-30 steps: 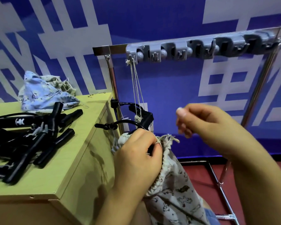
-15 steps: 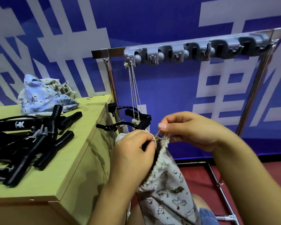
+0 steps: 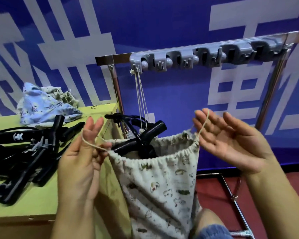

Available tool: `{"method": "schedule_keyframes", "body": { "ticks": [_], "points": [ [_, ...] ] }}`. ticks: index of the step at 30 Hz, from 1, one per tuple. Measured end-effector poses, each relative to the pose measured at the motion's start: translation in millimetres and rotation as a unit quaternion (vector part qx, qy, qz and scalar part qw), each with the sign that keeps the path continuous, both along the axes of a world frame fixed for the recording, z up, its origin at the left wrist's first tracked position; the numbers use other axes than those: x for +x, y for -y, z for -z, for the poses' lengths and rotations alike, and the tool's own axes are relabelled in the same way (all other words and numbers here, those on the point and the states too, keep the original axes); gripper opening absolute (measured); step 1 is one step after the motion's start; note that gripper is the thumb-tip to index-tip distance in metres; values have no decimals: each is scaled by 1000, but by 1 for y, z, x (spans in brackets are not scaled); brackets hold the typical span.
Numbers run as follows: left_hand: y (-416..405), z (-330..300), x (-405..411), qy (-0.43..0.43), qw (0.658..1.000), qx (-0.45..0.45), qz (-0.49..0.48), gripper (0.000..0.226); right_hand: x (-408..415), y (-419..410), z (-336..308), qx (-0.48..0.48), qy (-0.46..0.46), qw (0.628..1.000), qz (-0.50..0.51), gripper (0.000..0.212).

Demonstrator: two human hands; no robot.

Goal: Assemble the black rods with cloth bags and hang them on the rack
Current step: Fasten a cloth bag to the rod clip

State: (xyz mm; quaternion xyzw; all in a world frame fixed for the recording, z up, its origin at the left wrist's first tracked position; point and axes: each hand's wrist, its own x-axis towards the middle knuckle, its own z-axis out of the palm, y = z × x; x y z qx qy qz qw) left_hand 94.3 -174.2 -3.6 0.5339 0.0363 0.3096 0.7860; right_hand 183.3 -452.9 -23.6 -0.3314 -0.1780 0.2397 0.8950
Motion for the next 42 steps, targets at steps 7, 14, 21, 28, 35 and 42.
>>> {"method": "schedule_keyframes", "body": {
  "ticks": [7, 14, 21, 28, 35, 42],
  "points": [
    [-6, 3, 3, 45, 996, 78, 26, 80, -9, -34, -16, -167, 207, 931, 249, 61],
    [-26, 14, 9, 82, 996, -2, 24, 68, 5, -32, -5, -113, 126, 944, 285, 109],
    [-28, 22, 23, 6, 999, -36, 2, 57, 23, -19, -1, -53, -54, 979, 187, 90],
    [-31, 5, 30, 21, 999, -33, 32, 73, 43, -14, 4, -208, 0, 938, 278, 105],
    [-54, 25, 30, -27, 992, 55, -111, 36, 57, -7, 11, -303, 39, 874, 377, 68],
    [-62, 38, 27, -26, 984, 89, -153, 48, 67, -1, 27, -282, -2, 890, 359, 69]
  ]
}}
